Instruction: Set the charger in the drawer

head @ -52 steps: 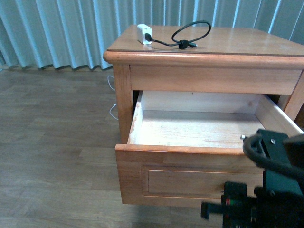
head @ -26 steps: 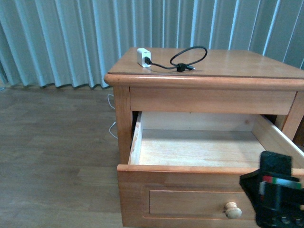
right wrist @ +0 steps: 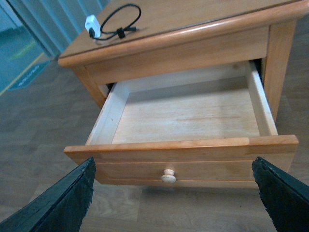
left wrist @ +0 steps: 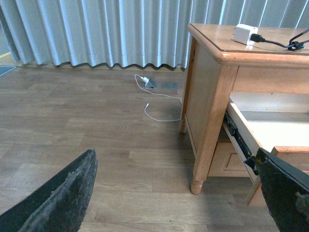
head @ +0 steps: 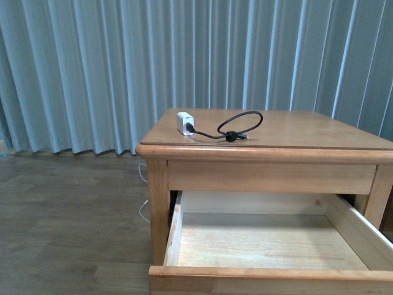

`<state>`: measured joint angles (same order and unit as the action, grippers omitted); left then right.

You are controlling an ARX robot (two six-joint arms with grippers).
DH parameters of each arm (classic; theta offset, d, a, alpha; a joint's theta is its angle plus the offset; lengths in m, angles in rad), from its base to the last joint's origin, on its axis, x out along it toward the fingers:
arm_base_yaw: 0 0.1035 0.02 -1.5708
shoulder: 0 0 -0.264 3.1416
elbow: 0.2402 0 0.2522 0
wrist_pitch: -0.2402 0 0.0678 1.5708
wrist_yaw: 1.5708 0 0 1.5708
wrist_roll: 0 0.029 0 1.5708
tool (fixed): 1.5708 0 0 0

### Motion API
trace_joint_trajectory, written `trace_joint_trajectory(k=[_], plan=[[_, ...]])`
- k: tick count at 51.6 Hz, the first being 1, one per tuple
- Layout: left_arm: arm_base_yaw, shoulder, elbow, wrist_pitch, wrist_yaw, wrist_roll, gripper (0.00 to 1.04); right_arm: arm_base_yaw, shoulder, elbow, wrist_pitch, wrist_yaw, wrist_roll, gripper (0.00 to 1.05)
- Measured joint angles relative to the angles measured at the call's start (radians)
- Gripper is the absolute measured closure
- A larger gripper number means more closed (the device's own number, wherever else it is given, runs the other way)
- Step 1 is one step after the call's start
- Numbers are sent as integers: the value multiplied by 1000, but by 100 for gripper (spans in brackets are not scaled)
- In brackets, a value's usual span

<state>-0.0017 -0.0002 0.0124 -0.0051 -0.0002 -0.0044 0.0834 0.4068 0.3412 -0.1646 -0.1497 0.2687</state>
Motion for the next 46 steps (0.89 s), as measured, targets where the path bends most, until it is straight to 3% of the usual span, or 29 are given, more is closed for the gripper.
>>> trace_joint_trajectory(k=[20,27,33,46], plan=[[0,0,0,0,0,0,6,-30,-93,-20,-48,16,-8,8],[0,0,0,0,-3,0,6,-80,-234,-130,107,154,-178,28],[0,0,0,0,0,0,6,-81,-256,-143,116,152,-240,6],[0,0,0,0,0,0,6,-81,-257,-145,116,151,-262,8]])
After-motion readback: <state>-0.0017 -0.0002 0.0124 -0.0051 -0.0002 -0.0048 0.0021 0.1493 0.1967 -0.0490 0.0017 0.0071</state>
